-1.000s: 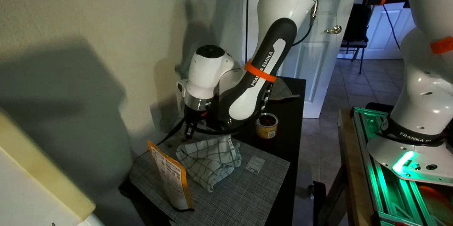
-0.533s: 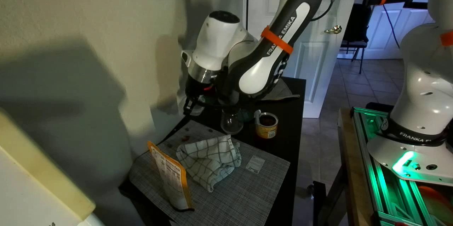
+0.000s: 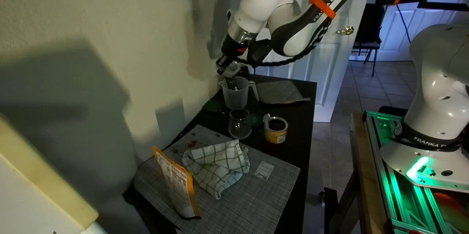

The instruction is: Pick up the clear square lunch box and put it in the clear measuring cup

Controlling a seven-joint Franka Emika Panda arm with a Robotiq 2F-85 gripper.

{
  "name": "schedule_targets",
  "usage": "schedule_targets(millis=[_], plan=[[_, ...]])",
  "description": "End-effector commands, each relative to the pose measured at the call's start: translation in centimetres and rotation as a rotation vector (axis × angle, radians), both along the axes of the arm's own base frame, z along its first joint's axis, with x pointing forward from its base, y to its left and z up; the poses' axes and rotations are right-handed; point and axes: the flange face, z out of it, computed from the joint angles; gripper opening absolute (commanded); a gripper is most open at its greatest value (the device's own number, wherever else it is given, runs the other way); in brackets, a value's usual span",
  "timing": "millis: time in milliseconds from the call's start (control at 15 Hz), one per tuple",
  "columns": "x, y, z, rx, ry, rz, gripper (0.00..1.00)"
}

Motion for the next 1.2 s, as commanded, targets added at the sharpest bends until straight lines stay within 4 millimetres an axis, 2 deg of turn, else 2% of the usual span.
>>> schedule_targets(millis=[0,133,267,467,600,867,1133], plan=[[-3.3,-2.7,0.4,0.078,-0.065,-0.012,0.02],[-3.8,-3.9,0.0,0.121,-0.117,-0.003,0.02],[-2.7,-6.0,-1.0,0.102,-0.123,-0.047,0.02],[-2.4,-8.1,-2.3,0.1,-0.12,-0.107,0.02],[-3.0,-7.6,-3.7,0.114,-0.129,-0.067,0.02],[-2.3,-6.1,-6.6,0.119,-0.126,-0.023,0.02],[-1.5,-6.4,-8.2,0.098,-0.114,-0.05,0.02]])
